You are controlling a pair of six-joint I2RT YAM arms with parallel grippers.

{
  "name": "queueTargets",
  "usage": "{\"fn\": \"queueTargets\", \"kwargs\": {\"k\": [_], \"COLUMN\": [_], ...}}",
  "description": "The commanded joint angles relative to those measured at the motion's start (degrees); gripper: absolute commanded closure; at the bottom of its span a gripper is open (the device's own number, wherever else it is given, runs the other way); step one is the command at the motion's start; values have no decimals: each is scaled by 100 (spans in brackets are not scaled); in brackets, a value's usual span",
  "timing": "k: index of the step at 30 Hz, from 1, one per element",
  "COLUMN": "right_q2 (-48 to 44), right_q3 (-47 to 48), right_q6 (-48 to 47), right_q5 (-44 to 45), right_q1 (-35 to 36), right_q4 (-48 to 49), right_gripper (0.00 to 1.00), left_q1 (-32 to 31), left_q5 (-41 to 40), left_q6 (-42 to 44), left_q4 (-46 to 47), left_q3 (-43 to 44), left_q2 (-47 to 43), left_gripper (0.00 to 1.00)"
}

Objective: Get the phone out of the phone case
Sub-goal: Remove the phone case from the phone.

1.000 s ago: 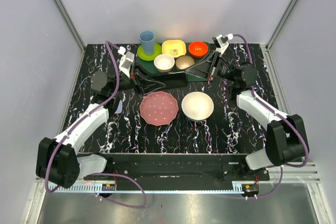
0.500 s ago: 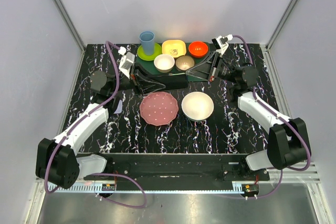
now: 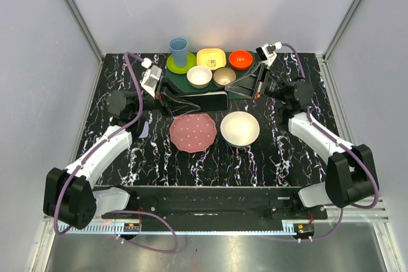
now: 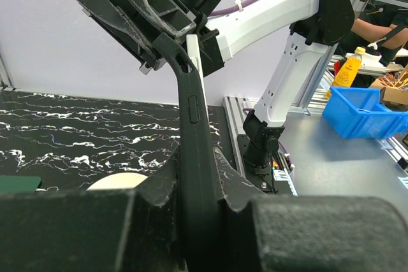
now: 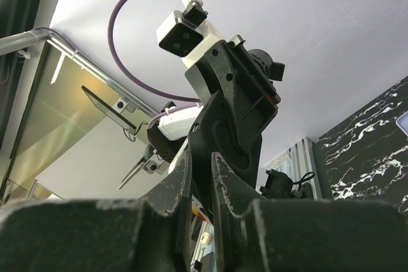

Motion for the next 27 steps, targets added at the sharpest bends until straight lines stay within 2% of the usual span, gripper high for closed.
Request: {"fn": "queueTargets", "kwargs": {"k": [1, 6, 13, 18, 20, 21, 27], "right_q2": [167, 141, 123, 229, 176, 71, -404], "right_q3": [-47, -47, 75, 137, 155, 181, 523], "right_q6": [-107, -299, -1363, -1644, -1837, -1943, -2313], "right_q5": [751, 751, 892, 901, 840, 787, 304], "right_q1": [36, 36, 141, 150, 150, 141, -95], "right_q4": [-510, -580, -1915, -1811, -1609, -1574, -1380], "right_gripper": [100, 100, 100, 100, 91, 79, 54], "left_q1": [-449, -449, -449, -441, -449, -441, -327], "left_q5": [1187, 1055, 721, 607, 554, 528, 159], "left_q6": [-184, -158, -403, -474, -413, -378, 184], "left_q4": [1244, 1165, 1428, 1499, 1412, 1333, 419], "left_q3": [121, 104, 51, 7, -28, -37, -37], "left_q2": [-301, -274, -248, -230, -248, -257, -327], "left_gripper": [100, 100, 100, 100, 100, 100, 100]}}
